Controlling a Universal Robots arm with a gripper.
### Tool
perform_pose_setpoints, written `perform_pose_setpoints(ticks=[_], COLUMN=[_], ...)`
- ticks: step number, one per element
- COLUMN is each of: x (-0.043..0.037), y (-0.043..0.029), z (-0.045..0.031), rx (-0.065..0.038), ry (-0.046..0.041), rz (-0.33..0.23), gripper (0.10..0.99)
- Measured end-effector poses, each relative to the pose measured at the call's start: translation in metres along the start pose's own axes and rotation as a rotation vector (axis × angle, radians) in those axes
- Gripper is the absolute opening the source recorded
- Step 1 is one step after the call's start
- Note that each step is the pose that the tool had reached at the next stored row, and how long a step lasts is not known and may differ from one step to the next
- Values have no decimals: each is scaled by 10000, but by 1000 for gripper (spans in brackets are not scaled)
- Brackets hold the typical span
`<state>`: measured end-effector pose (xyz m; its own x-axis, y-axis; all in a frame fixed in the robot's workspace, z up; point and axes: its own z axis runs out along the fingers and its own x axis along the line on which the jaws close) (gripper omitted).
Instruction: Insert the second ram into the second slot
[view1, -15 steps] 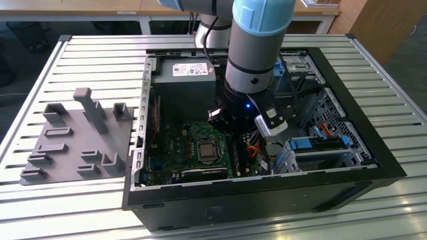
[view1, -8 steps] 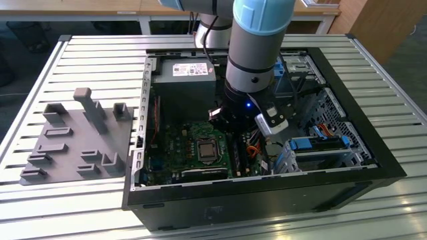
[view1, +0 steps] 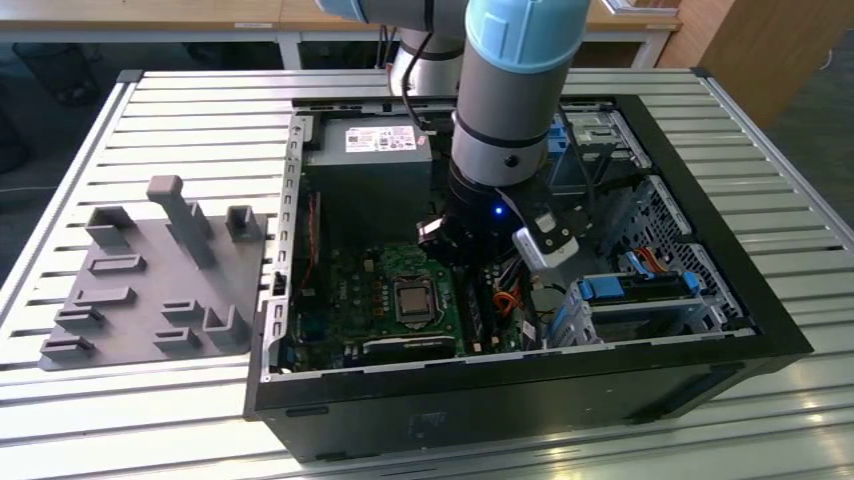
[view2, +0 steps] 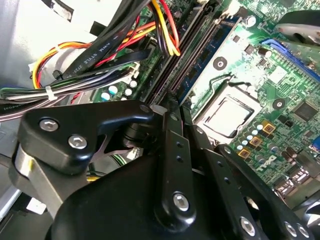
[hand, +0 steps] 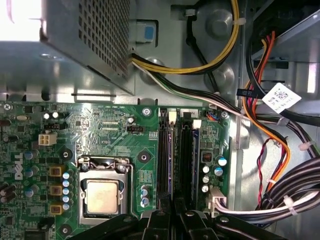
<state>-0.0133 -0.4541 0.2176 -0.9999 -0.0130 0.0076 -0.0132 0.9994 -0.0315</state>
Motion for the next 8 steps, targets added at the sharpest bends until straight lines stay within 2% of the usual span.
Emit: perform_pose_setpoints(ticks=[8], x=[1], y=[1], z=[10], rx=[-18], ry=[58], rz=[118], gripper=[137])
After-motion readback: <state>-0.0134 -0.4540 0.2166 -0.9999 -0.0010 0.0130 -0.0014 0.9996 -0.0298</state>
